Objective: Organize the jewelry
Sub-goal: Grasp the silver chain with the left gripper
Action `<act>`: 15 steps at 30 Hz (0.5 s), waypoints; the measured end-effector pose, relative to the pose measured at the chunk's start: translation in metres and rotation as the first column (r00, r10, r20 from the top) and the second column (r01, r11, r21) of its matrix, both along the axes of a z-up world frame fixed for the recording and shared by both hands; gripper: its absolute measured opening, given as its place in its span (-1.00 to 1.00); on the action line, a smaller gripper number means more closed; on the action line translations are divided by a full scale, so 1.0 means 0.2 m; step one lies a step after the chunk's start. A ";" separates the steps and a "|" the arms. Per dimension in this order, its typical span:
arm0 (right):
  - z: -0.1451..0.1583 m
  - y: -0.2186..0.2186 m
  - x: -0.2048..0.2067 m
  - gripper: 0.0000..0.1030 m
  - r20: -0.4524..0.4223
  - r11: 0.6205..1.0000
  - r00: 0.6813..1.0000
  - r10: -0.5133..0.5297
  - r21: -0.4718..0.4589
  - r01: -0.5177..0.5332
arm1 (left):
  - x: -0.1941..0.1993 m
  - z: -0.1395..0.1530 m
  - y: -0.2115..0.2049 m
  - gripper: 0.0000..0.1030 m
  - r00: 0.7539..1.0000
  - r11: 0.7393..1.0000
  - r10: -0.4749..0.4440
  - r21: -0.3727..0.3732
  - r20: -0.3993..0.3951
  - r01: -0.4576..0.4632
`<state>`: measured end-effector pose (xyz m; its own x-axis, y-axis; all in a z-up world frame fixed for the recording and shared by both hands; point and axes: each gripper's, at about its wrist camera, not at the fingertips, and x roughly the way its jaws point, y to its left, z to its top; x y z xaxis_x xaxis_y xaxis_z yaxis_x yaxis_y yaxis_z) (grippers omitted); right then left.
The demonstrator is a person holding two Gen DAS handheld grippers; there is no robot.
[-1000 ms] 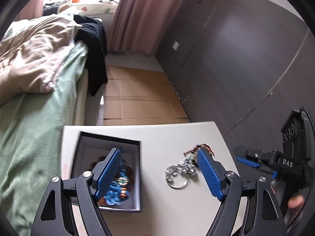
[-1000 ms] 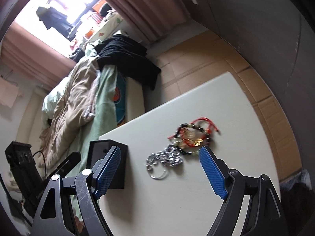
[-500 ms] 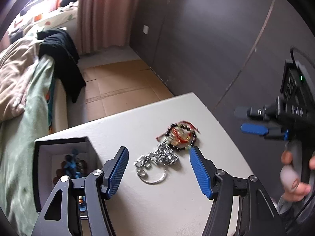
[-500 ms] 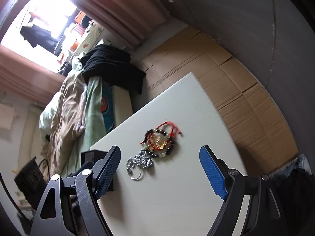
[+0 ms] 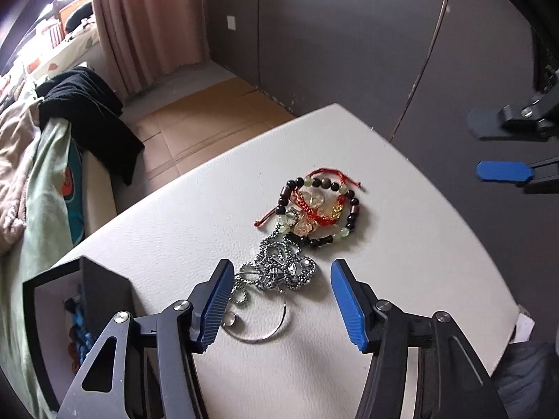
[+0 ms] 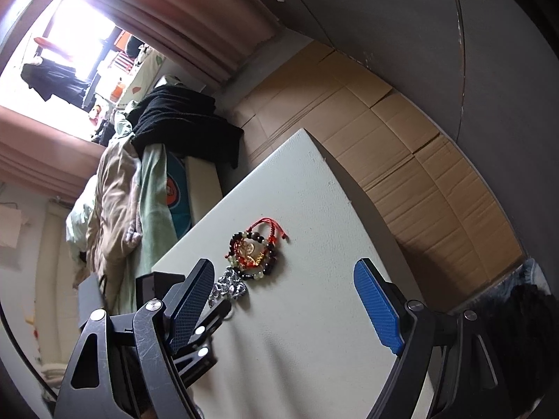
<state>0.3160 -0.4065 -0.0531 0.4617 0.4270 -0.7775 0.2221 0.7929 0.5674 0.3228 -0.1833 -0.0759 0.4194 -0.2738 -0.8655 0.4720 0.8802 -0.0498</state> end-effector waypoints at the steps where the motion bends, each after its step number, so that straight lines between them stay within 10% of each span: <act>1: 0.00 0.00 0.00 0.60 0.001 1.000 1.000 -0.001 0.002 0.001 | 0.01 -0.01 -0.01 0.14 1.000 1.000 -0.006 0.007 0.000 0.006; 15: 0.00 0.01 0.00 0.61 -0.001 1.000 1.000 0.017 0.020 -0.017 | 0.03 -0.10 -0.04 0.10 0.999 0.998 -0.047 0.050 0.014 0.046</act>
